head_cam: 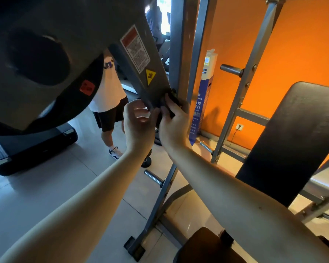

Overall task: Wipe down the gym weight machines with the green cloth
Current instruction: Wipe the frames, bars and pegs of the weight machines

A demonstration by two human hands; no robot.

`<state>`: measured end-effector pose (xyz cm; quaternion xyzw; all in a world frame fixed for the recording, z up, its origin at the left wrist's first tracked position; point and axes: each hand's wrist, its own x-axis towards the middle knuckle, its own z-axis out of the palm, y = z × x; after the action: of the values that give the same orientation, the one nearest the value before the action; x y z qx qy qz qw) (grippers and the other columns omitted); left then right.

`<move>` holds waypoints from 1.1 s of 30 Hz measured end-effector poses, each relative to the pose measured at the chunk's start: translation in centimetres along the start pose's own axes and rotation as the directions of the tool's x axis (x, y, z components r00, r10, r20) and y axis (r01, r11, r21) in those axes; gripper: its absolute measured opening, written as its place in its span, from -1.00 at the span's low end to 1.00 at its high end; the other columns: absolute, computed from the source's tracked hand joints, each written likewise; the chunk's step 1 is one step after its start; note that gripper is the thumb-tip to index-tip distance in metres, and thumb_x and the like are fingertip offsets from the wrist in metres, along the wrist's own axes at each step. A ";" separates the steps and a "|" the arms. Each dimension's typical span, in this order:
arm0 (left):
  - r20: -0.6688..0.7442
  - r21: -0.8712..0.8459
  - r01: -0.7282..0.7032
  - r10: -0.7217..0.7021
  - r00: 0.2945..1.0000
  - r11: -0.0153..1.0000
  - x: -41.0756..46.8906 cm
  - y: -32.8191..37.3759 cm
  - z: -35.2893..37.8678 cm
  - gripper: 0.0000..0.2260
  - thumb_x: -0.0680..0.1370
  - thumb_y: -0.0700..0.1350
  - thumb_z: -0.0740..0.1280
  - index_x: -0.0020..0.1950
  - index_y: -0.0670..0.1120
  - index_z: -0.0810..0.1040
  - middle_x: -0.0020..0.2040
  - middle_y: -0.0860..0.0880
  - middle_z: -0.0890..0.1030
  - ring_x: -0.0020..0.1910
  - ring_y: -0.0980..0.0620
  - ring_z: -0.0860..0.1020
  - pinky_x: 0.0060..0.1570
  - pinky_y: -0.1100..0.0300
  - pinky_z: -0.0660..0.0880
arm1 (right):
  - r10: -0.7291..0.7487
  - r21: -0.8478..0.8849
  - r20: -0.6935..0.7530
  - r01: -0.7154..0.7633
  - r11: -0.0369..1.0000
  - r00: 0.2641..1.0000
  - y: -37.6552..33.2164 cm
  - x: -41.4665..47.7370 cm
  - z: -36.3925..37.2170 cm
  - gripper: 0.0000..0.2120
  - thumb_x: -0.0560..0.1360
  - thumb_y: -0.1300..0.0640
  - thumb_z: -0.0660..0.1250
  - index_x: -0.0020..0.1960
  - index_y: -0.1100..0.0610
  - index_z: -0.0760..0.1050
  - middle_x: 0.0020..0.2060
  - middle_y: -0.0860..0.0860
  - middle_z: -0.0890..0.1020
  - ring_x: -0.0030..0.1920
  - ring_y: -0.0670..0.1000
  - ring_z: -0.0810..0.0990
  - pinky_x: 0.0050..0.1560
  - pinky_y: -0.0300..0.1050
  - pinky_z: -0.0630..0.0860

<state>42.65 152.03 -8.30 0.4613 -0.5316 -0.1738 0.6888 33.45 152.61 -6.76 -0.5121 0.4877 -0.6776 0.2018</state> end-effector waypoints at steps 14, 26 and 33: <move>-0.097 -0.002 0.053 -0.053 0.994 0.999 -1.6 0.2 1.5 -0.67 0.51 -0.18 0.52 0.20 -0.10 0.49 0.05 -0.02 0.61 -0.03 0.18 0.64 -0.10 0.18 0.66 | 0.423 -0.075 -0.044 -0.425 0.902 0.905 8.7 2.2 -2.6 -0.75 0.63 0.21 0.33 0.29 0.20 0.55 -0.04 -0.17 0.49 0.06 -0.28 0.54 -0.16 -0.68 0.28; 0.495 0.259 0.358 -0.441 0.749 0.897 -4.4 -2.6 -0.8 -0.82 0.63 -0.09 0.39 0.21 -0.08 0.61 0.00 0.03 0.64 -0.20 0.27 0.62 -0.27 0.40 0.54 | 0.375 -0.020 0.064 -0.374 0.927 0.925 5.5 -4.6 -5.1 -0.71 0.62 0.24 0.31 0.13 -0.13 0.63 0.20 -0.09 0.61 0.23 0.03 0.58 0.23 0.14 0.62; 0.599 0.261 0.331 -0.421 0.681 0.907 -6.7 -3.0 -1.3 -0.89 0.56 -0.21 0.40 -0.04 0.00 0.63 -0.18 0.06 0.68 -0.15 0.08 0.68 -0.27 0.37 0.57 | 0.377 -0.129 0.111 -0.363 0.923 0.920 6.5 -7.2 -7.3 -0.84 0.59 0.21 0.39 0.06 -0.03 0.65 0.03 -0.12 0.64 0.12 -0.02 0.60 0.10 -0.06 0.63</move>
<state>42.05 155.95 -14.57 0.5172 -0.6384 -0.4232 0.3819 28.33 158.57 -15.93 -0.4648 0.5963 -0.5646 0.3310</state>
